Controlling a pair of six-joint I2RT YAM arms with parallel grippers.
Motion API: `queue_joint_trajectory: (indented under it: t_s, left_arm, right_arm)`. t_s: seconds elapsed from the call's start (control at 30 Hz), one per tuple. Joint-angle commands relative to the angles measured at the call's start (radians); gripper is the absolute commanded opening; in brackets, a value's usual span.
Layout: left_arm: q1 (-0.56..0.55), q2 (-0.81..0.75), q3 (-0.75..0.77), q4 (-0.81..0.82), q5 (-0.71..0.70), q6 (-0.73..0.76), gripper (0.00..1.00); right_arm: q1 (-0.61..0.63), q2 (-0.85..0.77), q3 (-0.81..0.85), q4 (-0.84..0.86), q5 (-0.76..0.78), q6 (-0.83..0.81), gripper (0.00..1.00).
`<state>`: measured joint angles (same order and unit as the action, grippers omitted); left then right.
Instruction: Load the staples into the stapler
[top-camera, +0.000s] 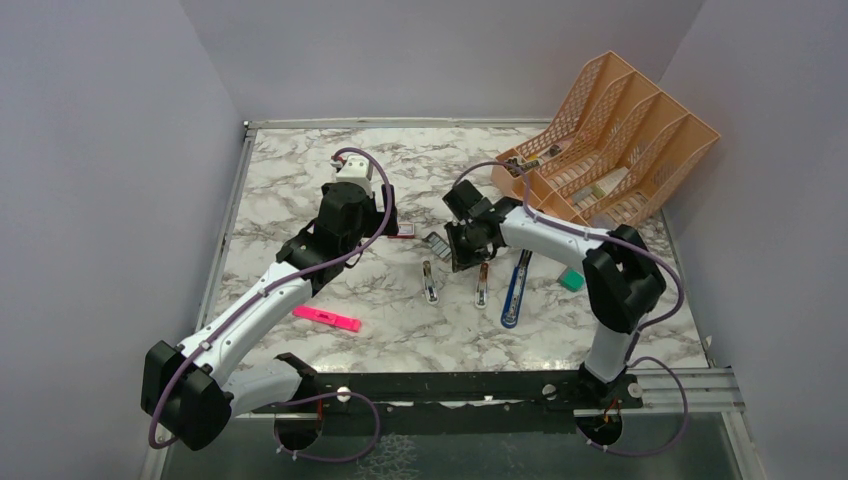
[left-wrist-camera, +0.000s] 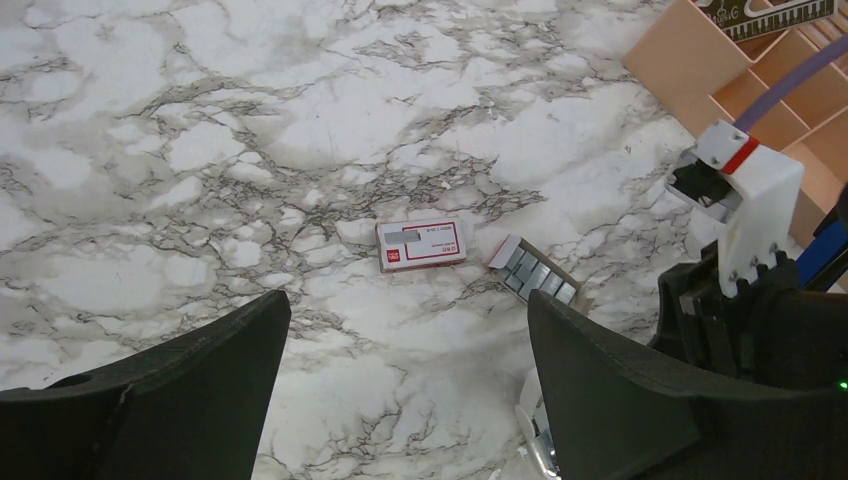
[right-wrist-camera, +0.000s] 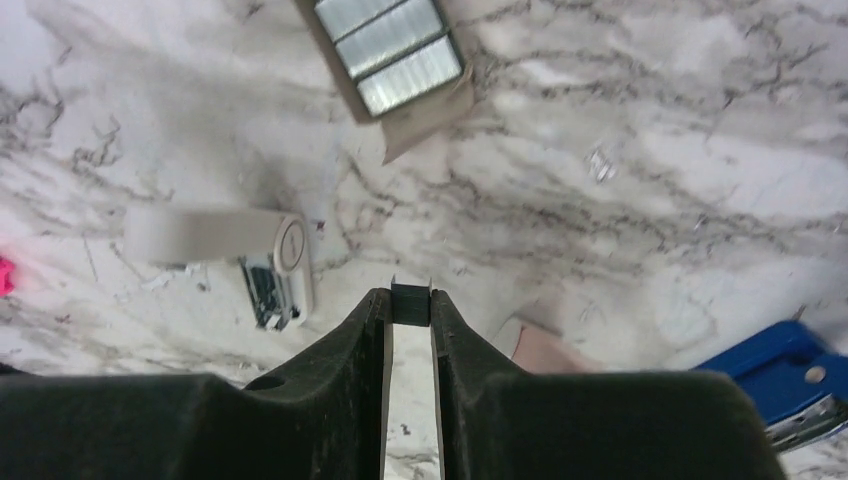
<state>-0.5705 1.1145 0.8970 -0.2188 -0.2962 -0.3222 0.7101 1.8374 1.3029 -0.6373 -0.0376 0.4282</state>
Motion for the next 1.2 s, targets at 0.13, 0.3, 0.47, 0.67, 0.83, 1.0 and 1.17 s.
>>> queue_joint_trajectory:
  t_s: [0.13,0.3,0.47,0.67,0.83,1.0,1.17]
  left_arm:
    - [0.003,-0.04,-0.006,0.02,-0.016,-0.006,0.89]
    - [0.003,-0.054,-0.009,0.02,-0.013,-0.017,0.89]
    - [0.003,-0.082,-0.012,0.027,-0.014,-0.016,0.89]
    - [0.003,-0.095,-0.017,0.032,-0.024,-0.014,0.89]
    - [0.003,-0.082,-0.013,0.029,-0.023,-0.011,0.89]
    - [0.003,-0.067,-0.007,0.021,-0.024,-0.006,0.89]
    - [0.003,-0.062,-0.008,0.02,-0.027,-0.005,0.89]
  right_arm:
    - [0.092,-0.151,-0.152,0.004,0.079,0.119,0.24]
    - [0.188,-0.199,-0.209,-0.002,0.125,0.17,0.24]
    - [0.266,-0.246,-0.292,0.022,0.155,0.236,0.24]
    - [0.299,-0.274,-0.369,0.046,0.175,0.256,0.24]
    - [0.308,-0.254,-0.374,0.058,0.188,0.248,0.24]
    - [0.308,-0.23,-0.364,0.076,0.199,0.242,0.24]
    - [0.308,-0.193,-0.337,0.077,0.22,0.23,0.25]
